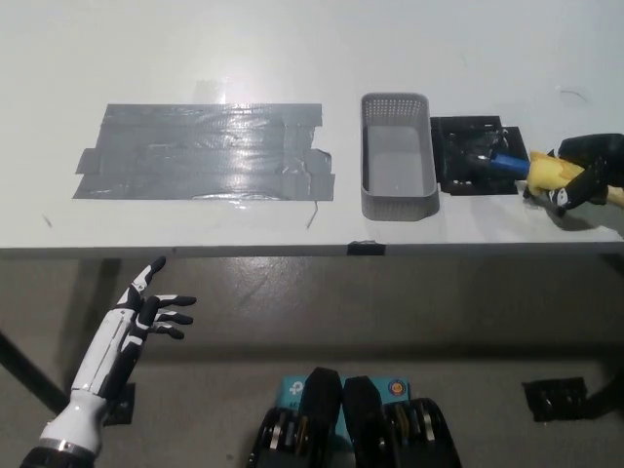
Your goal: The robot picks the hammer with right hand and hits the black area on the desk and places it back.
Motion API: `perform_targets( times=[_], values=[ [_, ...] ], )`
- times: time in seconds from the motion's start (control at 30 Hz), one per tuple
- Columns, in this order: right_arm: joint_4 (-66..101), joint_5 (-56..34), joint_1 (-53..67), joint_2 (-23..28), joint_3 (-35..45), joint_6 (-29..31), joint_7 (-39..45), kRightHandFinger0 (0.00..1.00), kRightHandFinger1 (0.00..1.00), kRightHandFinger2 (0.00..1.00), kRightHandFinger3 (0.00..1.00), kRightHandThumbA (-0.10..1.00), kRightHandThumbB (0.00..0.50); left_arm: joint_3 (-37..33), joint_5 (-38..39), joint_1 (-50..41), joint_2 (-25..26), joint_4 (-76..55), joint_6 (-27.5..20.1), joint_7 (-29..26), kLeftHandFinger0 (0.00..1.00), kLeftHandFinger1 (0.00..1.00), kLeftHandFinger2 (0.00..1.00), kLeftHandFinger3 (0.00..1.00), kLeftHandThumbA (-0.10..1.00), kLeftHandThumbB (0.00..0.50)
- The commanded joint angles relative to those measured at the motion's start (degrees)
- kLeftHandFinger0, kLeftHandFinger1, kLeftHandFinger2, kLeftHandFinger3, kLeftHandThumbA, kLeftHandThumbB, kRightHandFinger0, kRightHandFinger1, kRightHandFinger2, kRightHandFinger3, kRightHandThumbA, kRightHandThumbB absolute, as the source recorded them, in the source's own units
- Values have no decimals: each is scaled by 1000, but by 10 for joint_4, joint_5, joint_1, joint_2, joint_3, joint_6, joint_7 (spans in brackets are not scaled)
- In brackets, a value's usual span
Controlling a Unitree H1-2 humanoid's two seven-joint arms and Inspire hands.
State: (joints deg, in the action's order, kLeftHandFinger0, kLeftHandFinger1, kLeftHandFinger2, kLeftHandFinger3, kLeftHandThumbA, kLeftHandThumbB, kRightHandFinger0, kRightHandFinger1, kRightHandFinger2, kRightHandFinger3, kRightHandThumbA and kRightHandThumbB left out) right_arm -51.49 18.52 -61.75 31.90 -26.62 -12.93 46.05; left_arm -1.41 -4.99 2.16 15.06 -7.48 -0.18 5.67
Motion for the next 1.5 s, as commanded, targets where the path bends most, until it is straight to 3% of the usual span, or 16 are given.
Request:
perform_targets(
  times=[0.0, 0.13, 0.3, 0.43, 0.5, 0.53, 0.57, 0.6, 0.67, 0.83, 0.93, 1.13, 1.23, 1.3, 1.33, 1.47],
  values=[
    [17, -2, -62, 26, 24, -1, 3, 0, 450, 821, 922, -100, 118, 5, 4, 5, 8, -13, -9, 7, 545, 594, 663, 985, 1000, 66],
    [11, -19, -89, 26, 56, -8, -5, 0, 500, 812, 902, -100, 147, 7, 6, 5, 6, -14, -7, 7, 541, 593, 660, 983, 1000, 65],
    [-18, -30, -119, 13, 98, -13, -23, 0, 455, 782, 949, -100, 117, 6, 4, 2, 6, -19, -2, 7, 544, 594, 666, 985, 1000, 57],
    [-33, -26, -110, -4, 131, -11, -80, 45, 585, 941, 1000, -100, 112, 5, 3, -1, 5, -17, -8, 6, 545, 592, 669, 983, 1000, 53],
    [-52, -30, -100, -15, 153, 14, -131, 154, 692, 1000, 1000, -100, 149, 6, 5, -2, 6, -16, -10, 6, 547, 591, 669, 981, 1000, 54],
    [-69, -34, -98, -22, 167, 26, -158, 342, 800, 1000, 1000, -100, 188, 6, 4, -2, 6, -16, -10, 6, 548, 591, 670, 981, 1000, 55],
    [-75, -31, -97, -27, 170, 13, -163, 939, 1000, 1000, 1000, 118, 253, 6, 6, -2, 6, -16, -9, 7, 548, 592, 671, 981, 1000, 58],
    [-83, -29, -102, -27, 162, 5, -131, 1000, 1000, 1000, 1000, 274, 266, 6, 7, -3, 5, -18, -6, 7, 548, 593, 672, 982, 1000, 58],
    [-93, -21, -99, -29, 150, -1, -105, 1000, 1000, 1000, 1000, 406, 343, 6, 7, -3, 6, -18, -6, 8, 548, 594, 671, 984, 1000, 58],
    [-122, -6, -99, -41, 139, 16, -142, 1000, 1000, 1000, 1000, 590, 388, 7, 7, -2, 5, -18, -10, 5, 540, 591, 666, 980, 1000, 54],
    [-124, 1, -92, -43, 132, 40, -167, 1000, 1000, 1000, 1000, 680, 358, 7, 8, -3, 3, -18, -6, 5, 545, 592, 666, 977, 1000, 66],
    [-92, 25, -81, -36, 116, 65, -236, 1000, 1000, 1000, 1000, 900, 372, 8, 9, -1, 4, -19, -5, 6, 543, 593, 664, 978, 1000, 63],
    [-38, 9, -74, -30, 147, 73, -280, 1000, 1000, 1000, 1000, 839, 333, 7, 6, -1, 6, -19, -5, 7, 546, 592, 664, 983, 1000, 62],
    [-20, 2, -72, -27, 164, 87, -302, 1000, 1000, 1000, 1000, 866, 364, 7, 5, 0, 6, -18, -6, 7, 547, 591, 664, 984, 1000, 57],
    [15, -1, -73, -22, 186, 91, -333, 1000, 1000, 1000, 1000, 968, 398, 7, 5, 0, 6, -18, -8, 6, 543, 589, 664, 982, 1000, 50],
    [136, -20, -68, -21, 255, 107, -381, 1000, 1000, 1000, 1000, 993, 377, 7, 2, 12, 6, -14, -6, 6, 545, 591, 663, 980, 1000, 55]
  ],
)
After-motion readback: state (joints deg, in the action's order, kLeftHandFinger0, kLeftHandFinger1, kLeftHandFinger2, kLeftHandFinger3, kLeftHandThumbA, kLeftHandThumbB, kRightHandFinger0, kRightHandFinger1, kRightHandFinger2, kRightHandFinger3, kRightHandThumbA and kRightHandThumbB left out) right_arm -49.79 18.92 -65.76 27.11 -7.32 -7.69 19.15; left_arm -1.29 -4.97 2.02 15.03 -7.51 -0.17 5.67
